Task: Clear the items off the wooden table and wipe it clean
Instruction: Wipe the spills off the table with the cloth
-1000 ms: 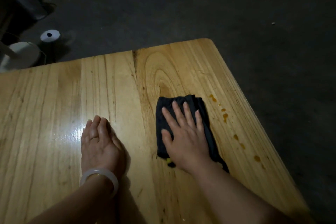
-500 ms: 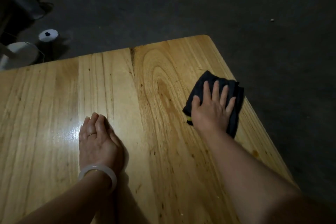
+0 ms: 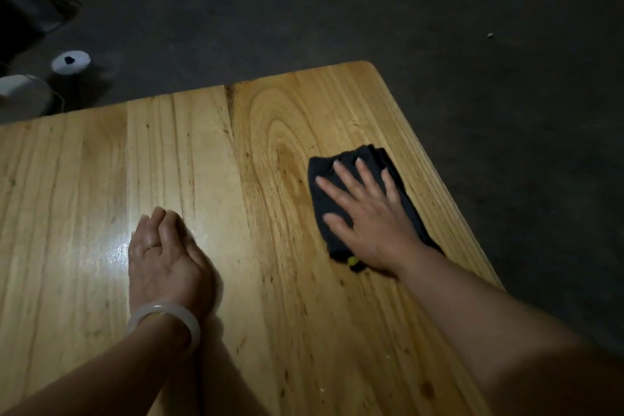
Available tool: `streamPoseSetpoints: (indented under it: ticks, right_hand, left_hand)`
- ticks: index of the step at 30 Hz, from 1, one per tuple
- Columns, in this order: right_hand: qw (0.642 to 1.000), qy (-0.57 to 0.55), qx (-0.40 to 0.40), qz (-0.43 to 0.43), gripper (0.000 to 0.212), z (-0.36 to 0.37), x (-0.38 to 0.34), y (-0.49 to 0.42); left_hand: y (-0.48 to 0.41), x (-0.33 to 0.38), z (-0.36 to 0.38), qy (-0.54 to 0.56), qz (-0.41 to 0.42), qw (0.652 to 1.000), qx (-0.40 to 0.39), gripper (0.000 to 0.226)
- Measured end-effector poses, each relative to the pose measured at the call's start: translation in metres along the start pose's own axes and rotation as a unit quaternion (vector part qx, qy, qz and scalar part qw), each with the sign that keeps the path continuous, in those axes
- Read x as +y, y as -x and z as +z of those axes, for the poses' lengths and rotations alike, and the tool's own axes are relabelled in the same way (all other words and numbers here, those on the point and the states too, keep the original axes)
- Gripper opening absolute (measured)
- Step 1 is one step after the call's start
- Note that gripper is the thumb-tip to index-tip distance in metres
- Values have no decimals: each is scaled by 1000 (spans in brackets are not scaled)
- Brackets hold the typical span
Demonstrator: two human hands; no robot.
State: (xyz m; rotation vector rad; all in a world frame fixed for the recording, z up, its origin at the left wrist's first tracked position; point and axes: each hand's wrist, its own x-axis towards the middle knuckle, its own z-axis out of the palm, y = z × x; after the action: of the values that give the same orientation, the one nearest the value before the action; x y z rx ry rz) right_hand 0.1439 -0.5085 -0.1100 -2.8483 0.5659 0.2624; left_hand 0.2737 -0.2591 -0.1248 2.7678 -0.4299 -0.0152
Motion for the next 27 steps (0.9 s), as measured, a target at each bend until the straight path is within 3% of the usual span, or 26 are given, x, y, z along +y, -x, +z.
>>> streamPoseSetpoints:
  ticks: [7,12,15,20,27]
  right_hand:
    - [984,-19,47,171,59,-8,9,-53]
    - [972,-51,38,226,58,-3,-25,-34]
    - [981,-56,21,182,57,5,-59,-7]
    - [998,-52,0,21,58,21,-102,31]
    - [999,-14,-2,-36,54,12,-88,-15]
  left_hand:
    - [0,-1,3,-5,5,1000,20,41]
    - [1,-5,9,-15,16,999,29,44]
    - [1,-7,13,-13,18,999,39,48]
    - [0,-7,13,-23,21,999,33,51]
    - [-2,-7,14,-14,19,999,32,46]
